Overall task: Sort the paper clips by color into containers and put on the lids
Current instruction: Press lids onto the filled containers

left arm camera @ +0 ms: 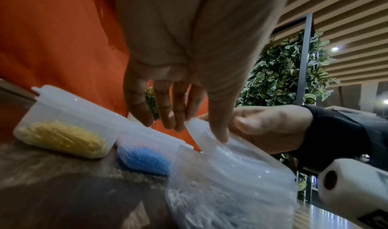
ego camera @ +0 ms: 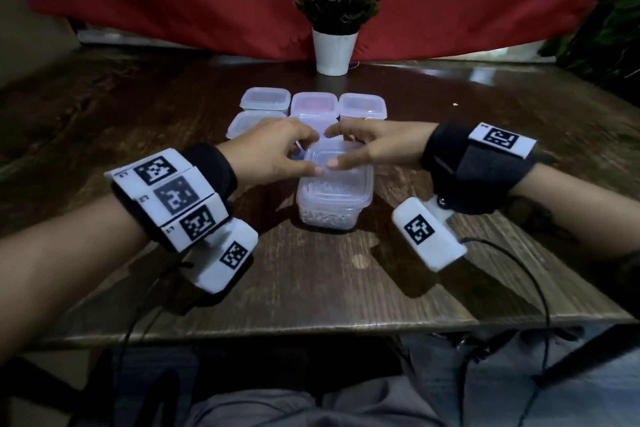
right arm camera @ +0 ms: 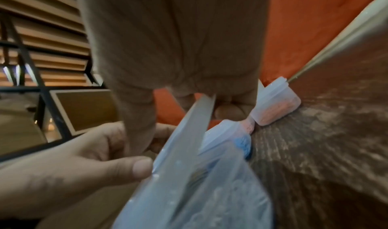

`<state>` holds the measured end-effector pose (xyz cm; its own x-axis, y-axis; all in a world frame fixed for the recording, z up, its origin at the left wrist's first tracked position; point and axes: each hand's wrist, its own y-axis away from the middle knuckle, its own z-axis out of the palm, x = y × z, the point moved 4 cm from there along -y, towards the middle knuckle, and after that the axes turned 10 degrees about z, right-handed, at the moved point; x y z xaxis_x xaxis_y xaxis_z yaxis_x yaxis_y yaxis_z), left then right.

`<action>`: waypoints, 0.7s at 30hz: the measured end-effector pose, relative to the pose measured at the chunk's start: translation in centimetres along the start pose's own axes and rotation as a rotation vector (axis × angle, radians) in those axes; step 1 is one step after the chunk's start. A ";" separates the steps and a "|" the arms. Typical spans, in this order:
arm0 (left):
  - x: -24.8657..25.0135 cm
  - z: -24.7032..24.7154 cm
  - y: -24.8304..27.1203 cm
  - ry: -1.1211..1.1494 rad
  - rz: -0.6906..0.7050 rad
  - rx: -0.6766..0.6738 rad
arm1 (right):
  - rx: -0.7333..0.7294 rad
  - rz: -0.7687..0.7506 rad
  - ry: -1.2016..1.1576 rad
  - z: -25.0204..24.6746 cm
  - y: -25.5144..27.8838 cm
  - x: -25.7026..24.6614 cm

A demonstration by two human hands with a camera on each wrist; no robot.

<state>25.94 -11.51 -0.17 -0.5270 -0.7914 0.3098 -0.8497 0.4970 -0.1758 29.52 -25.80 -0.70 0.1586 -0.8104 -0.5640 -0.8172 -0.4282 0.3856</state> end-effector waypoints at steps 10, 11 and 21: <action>-0.9 1.7 -0.3 0.528 -0.233 0.028 | 0.078 -0.057 0.494 1.8 0.8 0.2; -0.8 1.6 -0.3 0.588 -0.260 0.040 | 0.079 -0.064 0.444 1.7 1.0 0.0; -0.5 1.4 0.0 0.453 -0.271 0.026 | 0.103 -0.075 0.424 2.0 0.9 -0.8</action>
<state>26.15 -11.56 -1.64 -0.2335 -0.6545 0.7191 -0.9578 0.2822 -0.0541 27.55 -24.70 -1.36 0.4154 -0.8802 -0.2297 -0.8424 -0.4675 0.2680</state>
